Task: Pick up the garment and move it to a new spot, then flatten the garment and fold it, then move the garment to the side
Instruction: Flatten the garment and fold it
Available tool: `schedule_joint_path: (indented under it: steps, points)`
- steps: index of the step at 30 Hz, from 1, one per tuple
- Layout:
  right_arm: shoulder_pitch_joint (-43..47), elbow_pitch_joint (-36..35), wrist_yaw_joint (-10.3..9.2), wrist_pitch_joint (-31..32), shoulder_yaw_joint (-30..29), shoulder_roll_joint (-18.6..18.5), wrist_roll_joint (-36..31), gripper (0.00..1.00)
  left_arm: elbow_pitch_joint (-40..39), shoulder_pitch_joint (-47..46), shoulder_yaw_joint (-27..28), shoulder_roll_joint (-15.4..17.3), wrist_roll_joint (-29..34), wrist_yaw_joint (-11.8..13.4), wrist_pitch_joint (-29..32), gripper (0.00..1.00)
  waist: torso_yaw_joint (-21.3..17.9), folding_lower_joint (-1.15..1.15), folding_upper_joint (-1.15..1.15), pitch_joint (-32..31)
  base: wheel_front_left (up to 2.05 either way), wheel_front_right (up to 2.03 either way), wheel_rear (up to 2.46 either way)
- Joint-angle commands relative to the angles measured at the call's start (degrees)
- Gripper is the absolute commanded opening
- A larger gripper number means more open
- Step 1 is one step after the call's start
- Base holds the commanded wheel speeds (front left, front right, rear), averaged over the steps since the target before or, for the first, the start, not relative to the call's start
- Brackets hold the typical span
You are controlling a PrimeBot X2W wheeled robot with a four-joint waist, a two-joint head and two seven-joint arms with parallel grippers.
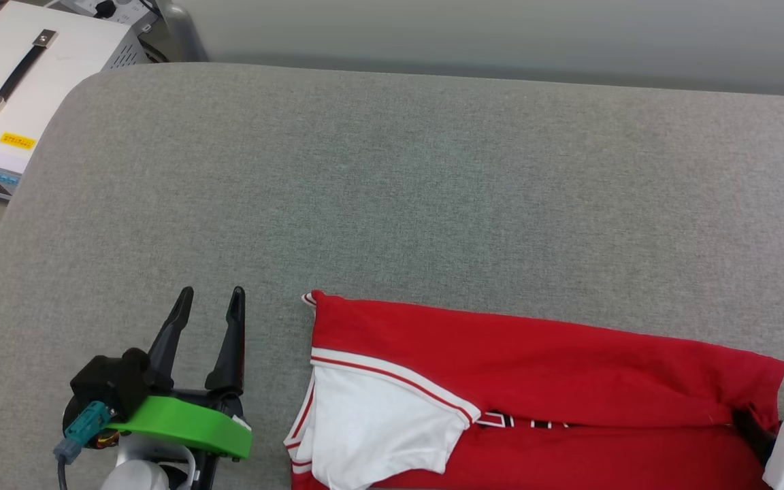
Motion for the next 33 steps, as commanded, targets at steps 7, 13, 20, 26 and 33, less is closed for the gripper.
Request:
schedule_joint_path:
  steps: [7,13,20,26,33]
  points:
    - [-0.6,4.6,0.48,-1.2,5.4,1.8,3.5,0.00,2.0,-0.4,0.7,-1.6,1.5,-1.3,-0.3,1.00,-0.5,0.00,0.00,-1.7,0.00,0.00,0.00]
    - [-1.1,5.8,0.48,-4.4,4.5,-0.2,2.8,0.00,2.3,-0.2,1.0,-1.9,1.7,-1.5,-0.3,1.00,-0.8,0.00,0.00,-2.5,0.00,0.00,0.00]
    - [-2.0,6.8,0.48,-7.0,1.5,-3.6,2.2,0.00,2.7,0.0,0.8,-2.2,1.8,-1.6,-0.3,1.00,-1.0,0.00,0.00,-3.1,0.00,0.00,0.00]
    - [-2.3,8.9,0.48,-9.5,-3.3,-7.3,-0.7,0.00,3.0,0.3,0.5,-2.2,1.7,-1.7,-0.3,1.00,-1.2,0.00,0.00,-3.8,0.00,0.00,0.00]
    - [-1.1,7.3,0.48,-9.8,-4.1,-7.4,-0.7,0.00,3.2,1.0,0.0,-2.3,1.2,-1.7,-0.3,1.00,-1.4,0.00,0.00,-5.3,0.00,0.00,0.00]
